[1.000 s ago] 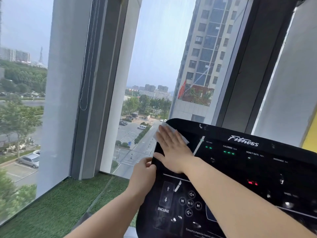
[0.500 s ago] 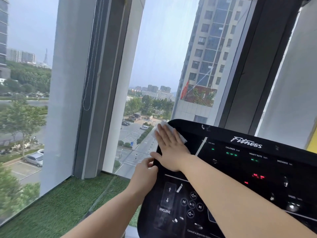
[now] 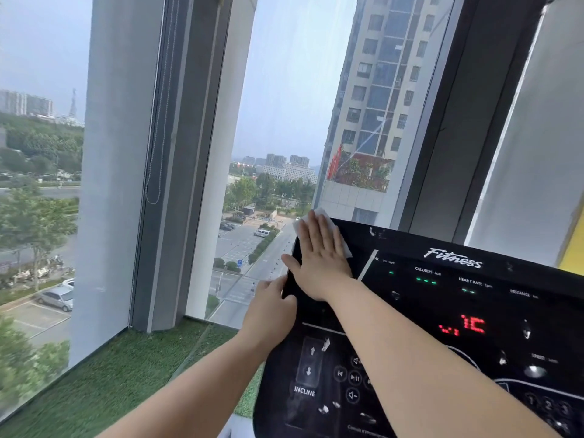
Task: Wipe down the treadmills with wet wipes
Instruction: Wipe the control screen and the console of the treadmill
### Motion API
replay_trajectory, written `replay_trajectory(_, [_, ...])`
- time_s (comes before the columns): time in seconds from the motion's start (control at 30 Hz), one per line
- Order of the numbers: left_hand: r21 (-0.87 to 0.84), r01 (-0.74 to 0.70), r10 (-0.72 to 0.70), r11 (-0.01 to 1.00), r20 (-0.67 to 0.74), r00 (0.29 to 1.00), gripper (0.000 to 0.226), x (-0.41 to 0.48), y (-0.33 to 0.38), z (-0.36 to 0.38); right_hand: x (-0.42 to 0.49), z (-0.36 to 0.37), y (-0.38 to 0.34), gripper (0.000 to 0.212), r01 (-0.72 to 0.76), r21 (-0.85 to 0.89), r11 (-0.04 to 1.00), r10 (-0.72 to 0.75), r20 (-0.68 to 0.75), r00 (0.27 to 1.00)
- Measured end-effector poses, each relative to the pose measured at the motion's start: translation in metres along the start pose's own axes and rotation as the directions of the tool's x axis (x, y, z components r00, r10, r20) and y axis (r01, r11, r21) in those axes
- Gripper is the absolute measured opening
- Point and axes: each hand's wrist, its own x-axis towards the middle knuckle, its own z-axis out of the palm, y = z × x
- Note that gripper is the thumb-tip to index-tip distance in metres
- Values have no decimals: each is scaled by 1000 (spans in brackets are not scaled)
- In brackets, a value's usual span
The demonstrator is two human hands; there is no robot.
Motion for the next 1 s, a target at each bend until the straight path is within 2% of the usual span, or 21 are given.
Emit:
replay_trajectory(0.1, [-14, -1, 1, 1000, -1, 1000, 57, 4, -2, 1, -3, -4, 17, 65, 0, -6, 1000, 0, -3, 1000])
replay_trajectory(0.2, [-23, -3, 3, 1000, -6, 1000, 60, 5, 2, 2, -8, -5, 19, 67, -179, 69, 981, 182, -42, 982])
replay_trajectory(0.3, [91, -39, 44, 995, -56, 997, 55, 7, 5, 4, -4, -4, 5, 73, -294, 143, 945, 302, -35, 953])
replay_trajectory(0.47, [218, -78, 92, 973, -53, 994, 59, 13, 6, 10, -2, -6, 12, 71, -97, 89, 991, 97, 1, 995])
replay_trajectory(0.53, [270, -135, 157, 953, -62, 986, 62, 14, 9, 12, -7, -8, 26, 69, -89, 83, 993, 89, 1, 996])
replay_trajectory(0.63, [402, -280, 304, 871, 6, 953, 67, 17, 16, 17, -16, -6, 37, 71, -241, 141, 960, 247, -28, 969])
replay_trajectory(0.7, [473, -327, 327, 818, 84, 941, 69, 19, 18, 17, -20, -4, 38, 72, -341, 181, 922, 352, -29, 936])
replay_trajectory(0.77, [525, -327, 306, 786, 129, 943, 69, 18, 18, 19, -18, -6, 35, 75, -372, 211, 904, 383, -11, 924])
replay_trajectory(0.83, [546, -326, 306, 772, 131, 943, 70, 18, 17, 20, -16, -8, 33, 78, -316, 190, 930, 319, 15, 948])
replay_trajectory(0.93, [562, -331, 314, 758, 131, 940, 71, 19, 15, 21, -19, -10, 42, 74, -97, 75, 992, 94, 43, 995])
replay_trajectory(1.0, [569, -327, 309, 755, 132, 942, 70, 19, 14, 21, -22, -13, 56, 69, -29, 54, 998, 25, 62, 998])
